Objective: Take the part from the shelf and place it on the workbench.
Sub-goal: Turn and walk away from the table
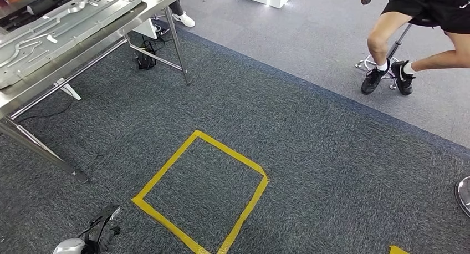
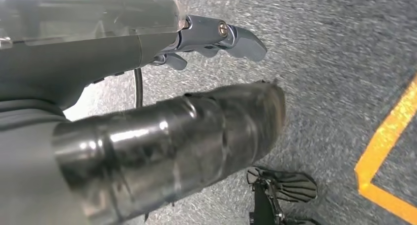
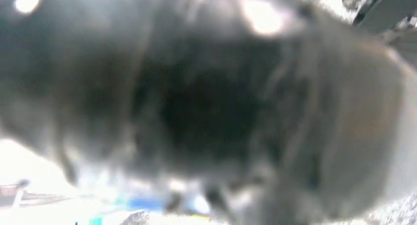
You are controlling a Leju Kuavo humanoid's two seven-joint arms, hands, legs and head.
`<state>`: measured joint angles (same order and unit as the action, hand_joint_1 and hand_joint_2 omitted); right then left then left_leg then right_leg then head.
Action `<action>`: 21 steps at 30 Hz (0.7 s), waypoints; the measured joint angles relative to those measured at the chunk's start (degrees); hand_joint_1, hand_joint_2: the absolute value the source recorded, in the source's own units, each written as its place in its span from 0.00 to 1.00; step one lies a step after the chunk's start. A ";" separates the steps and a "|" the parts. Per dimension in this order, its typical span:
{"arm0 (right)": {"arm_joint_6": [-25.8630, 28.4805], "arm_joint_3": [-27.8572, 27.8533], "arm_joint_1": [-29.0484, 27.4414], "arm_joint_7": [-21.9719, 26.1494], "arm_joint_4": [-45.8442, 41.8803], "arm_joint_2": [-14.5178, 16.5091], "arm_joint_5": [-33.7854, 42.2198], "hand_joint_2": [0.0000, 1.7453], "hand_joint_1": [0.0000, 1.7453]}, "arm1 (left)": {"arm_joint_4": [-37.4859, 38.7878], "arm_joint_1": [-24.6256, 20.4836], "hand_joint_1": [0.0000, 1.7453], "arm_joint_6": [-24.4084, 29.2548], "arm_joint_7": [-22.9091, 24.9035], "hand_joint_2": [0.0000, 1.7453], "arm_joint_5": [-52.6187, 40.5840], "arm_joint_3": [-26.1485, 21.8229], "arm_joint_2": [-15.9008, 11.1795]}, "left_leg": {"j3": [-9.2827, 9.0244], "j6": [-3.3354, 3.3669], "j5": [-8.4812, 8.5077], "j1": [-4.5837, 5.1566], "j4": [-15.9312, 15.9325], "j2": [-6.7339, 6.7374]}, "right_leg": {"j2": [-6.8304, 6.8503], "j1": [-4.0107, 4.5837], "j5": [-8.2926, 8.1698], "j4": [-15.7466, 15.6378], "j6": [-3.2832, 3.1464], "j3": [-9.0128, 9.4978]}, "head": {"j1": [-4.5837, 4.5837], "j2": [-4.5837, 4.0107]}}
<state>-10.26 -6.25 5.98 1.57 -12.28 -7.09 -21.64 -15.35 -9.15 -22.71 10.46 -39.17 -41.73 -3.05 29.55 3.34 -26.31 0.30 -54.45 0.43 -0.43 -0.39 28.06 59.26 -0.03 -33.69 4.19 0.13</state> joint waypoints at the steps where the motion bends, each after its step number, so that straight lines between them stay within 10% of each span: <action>1: -0.01 0.00 0.03 0.00 0.00 0.00 -0.13 0.00 0.00 | 0.03 -0.01 0.00 -0.03 -0.06 0.00 0.11 0.02 0.02 | -0.29 0.09 0.34 -0.21 0.69 0.12 | 0.05 -0.01 1.46 2.28 0.17 -1.04 | -0.04 0.00; 5: -0.08 -0.04 0.00 0.05 0.00 -0.05 -0.55 0.00 0.00 | 0.30 -0.06 0.00 -0.14 -0.21 0.00 0.77 0.12 0.11 | -0.07 -0.12 0.10 -0.34 0.10 0.25 | 0.11 -0.79 5.53 13.88 1.21 -6.63 | -0.06 0.00; 9: -0.11 -0.07 0.03 0.17 0.00 -0.09 -0.55 0.00 0.00 | 0.48 -0.10 0.00 -0.17 -0.26 0.00 0.92 0.16 0.03 | 0.50 -1.79 -1.68 -1.00 -2.60 0.21 | 0.27 -1.89 -0.30 3.73 2.43 -1.95 | -0.13 0.00; 14: -0.12 -0.20 0.03 0.26 0.02 -0.05 -0.52 0.00 0.00 | 0.66 -0.10 0.00 -0.20 -0.28 0.00 0.98 0.29 -0.15 | 1.68 -3.22 -2.86 -1.11 -4.56 0.13 | -0.09 -1.36 -0.34 2.00 0.30 -1.67 | -0.06 0.00; 17: -0.13 -0.36 0.07 0.26 0.02 -0.08 -0.61 0.00 0.00 | 0.79 -0.13 0.00 -0.21 -0.22 0.00 1.18 0.58 -0.14 | 4.57 -3.49 -7.07 -1.22 -11.21 0.10 | -0.09 -1.16 -0.64 1.70 -0.61 -1.72 | 0.51 0.00; 19: -0.20 -0.42 0.08 0.26 0.02 -0.08 -0.78 0.00 0.00 | 0.84 -0.10 0.00 -0.30 -0.09 0.00 1.40 0.92 -0.14 | 7.97 -3.21 -10.15 -1.06 -18.57 0.07 | -0.10 -0.66 -0.71 1.63 -0.80 -1.79 | 0.77 0.00; 21: -0.39 -0.43 0.06 0.25 0.02 -0.07 -1.00 0.00 0.00 | 0.90 0.02 0.00 -0.50 0.01 0.00 1.72 1.33 -0.13 | 8.86 -2.20 -9.42 -0.44 -20.19 -0.01 | -0.16 -0.11 -0.68 1.63 -0.92 -1.70 | 0.84 0.00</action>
<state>-10.66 -6.68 6.05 1.82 -12.26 -7.15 -22.64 -14.45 -9.13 -23.22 10.47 -37.45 -40.40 -3.18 38.41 1.15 -35.73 -0.14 -74.64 0.42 -0.59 -0.49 27.38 60.89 -0.95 -35.39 5.02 0.13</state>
